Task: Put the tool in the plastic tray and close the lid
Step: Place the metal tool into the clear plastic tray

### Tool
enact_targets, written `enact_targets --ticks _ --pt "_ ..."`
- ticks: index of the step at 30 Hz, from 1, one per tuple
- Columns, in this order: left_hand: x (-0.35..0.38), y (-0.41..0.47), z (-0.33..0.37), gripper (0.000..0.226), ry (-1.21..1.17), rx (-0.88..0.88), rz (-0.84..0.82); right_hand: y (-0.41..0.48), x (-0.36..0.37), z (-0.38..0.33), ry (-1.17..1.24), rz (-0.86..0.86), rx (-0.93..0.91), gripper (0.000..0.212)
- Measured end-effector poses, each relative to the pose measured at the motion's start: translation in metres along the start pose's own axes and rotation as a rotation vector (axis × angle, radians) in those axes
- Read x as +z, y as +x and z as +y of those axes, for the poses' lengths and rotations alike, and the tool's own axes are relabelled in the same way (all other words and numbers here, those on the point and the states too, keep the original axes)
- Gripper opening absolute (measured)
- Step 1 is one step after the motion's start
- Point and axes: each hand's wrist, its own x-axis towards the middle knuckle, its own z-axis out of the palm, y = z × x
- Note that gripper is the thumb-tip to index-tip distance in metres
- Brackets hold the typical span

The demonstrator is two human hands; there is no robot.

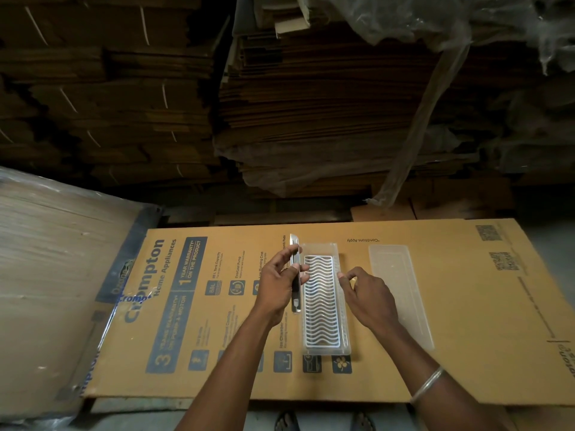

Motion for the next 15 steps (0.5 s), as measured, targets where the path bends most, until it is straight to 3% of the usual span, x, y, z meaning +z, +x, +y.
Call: enact_targets --ticks 11,15 --pt "-0.007 -0.005 0.010 0.079 -0.028 0.028 -0.207 0.005 -0.002 -0.001 0.011 0.002 -0.013 0.045" --pt "-0.011 -0.005 0.010 0.084 0.075 -0.003 -0.279 0.007 -0.002 -0.001 0.020 0.000 -0.014 0.045"
